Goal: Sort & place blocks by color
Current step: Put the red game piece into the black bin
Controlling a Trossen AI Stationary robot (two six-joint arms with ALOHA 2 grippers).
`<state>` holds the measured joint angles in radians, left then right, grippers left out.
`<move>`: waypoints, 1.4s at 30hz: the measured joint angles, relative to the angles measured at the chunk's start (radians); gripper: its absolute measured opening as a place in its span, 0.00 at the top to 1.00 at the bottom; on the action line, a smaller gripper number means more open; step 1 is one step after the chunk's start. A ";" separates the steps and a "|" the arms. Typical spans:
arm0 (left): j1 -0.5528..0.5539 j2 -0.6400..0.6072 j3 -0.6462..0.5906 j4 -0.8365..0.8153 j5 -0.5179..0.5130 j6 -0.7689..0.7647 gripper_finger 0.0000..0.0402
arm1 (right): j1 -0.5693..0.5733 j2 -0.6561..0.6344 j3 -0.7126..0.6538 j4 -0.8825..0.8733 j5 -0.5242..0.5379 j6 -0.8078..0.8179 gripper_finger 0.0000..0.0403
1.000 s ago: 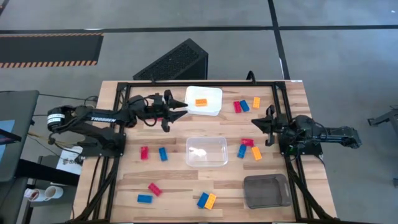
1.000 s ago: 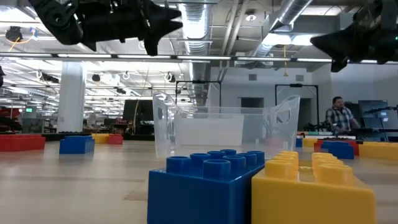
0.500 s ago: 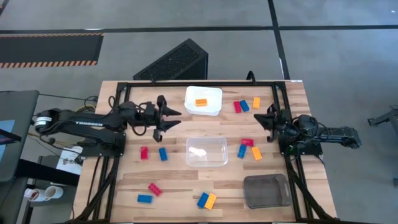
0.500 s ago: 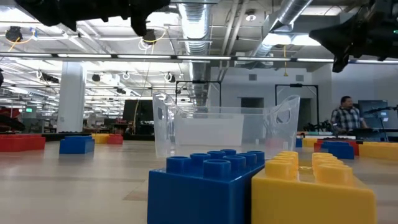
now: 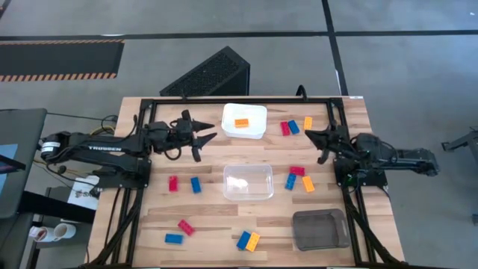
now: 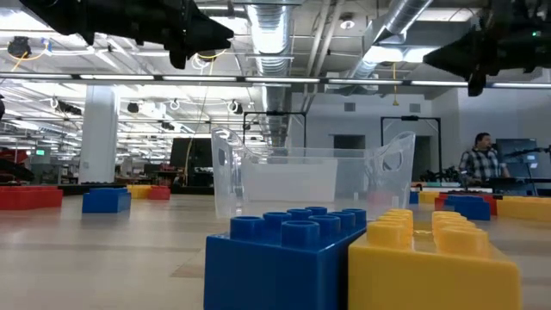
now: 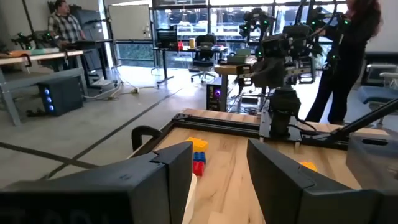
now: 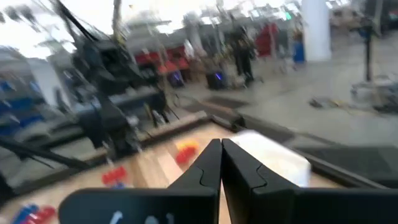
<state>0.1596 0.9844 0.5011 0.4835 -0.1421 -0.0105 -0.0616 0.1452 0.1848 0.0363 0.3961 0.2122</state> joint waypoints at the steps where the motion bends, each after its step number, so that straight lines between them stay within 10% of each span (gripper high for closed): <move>1: 0.000 -0.007 0.000 -0.004 0.005 0.008 0.65 | 0.000 0.027 0.013 -0.016 0.015 0.001 0.92; 12: 0.000 -0.051 0.000 -0.040 0.030 0.017 0.65 | -0.043 0.298 0.182 -0.251 0.213 0.106 0.83; 42: 0.089 -0.051 -0.142 0.204 0.032 -0.064 0.65 | -0.553 0.771 0.240 -0.345 0.072 0.334 0.39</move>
<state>0.2485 0.9329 0.3592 0.6876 -0.1101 -0.0742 -0.6150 0.9157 0.4248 -0.3086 0.4683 0.5458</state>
